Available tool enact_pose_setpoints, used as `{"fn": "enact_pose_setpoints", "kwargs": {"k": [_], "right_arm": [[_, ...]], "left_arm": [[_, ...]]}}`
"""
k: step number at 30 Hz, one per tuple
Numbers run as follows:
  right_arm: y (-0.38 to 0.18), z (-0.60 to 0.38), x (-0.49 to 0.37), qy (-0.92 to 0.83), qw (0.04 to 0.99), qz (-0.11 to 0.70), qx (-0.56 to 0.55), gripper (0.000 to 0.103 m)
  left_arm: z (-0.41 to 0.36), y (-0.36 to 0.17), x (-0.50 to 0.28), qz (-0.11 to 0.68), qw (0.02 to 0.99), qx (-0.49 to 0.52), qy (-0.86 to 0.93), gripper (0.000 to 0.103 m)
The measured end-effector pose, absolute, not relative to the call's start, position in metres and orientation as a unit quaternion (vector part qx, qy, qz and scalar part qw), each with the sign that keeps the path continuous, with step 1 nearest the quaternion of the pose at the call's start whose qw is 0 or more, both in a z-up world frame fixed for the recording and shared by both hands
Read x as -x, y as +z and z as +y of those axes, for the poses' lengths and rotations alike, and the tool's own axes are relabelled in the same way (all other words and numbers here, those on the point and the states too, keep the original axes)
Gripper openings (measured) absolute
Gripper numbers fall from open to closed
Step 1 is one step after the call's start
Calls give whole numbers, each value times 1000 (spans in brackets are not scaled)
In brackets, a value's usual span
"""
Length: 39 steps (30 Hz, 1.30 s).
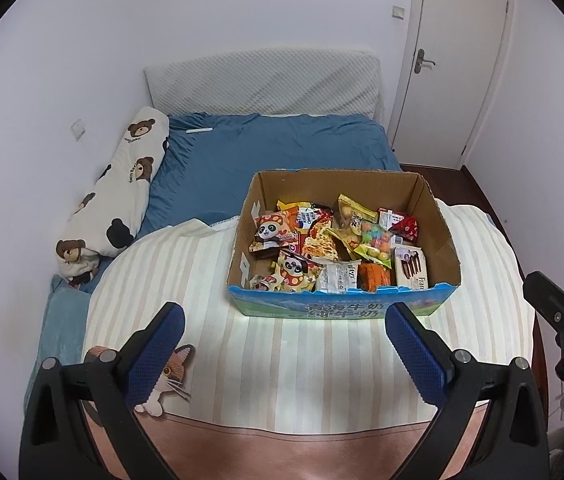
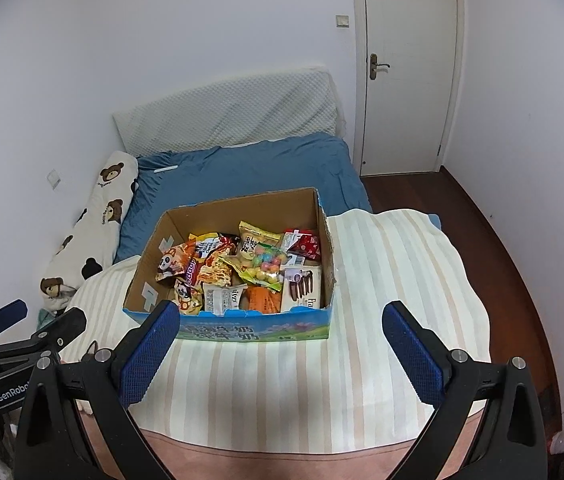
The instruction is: Organize snacks
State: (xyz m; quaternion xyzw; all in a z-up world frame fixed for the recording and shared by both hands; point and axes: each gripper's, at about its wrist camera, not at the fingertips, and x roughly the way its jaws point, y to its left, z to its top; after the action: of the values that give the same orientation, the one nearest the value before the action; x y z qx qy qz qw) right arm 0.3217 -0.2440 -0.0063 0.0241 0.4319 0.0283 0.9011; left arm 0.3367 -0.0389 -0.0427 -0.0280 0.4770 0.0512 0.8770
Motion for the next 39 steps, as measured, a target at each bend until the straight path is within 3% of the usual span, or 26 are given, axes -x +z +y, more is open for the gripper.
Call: {"fn": "enact_pose_setpoints", "kwargs": {"k": [39], "right_arm": [[-3,-245,-320,35,901,432,-17,103]], "left_arm": [[-42,-25,-334,466,883,26,46,103]]}}
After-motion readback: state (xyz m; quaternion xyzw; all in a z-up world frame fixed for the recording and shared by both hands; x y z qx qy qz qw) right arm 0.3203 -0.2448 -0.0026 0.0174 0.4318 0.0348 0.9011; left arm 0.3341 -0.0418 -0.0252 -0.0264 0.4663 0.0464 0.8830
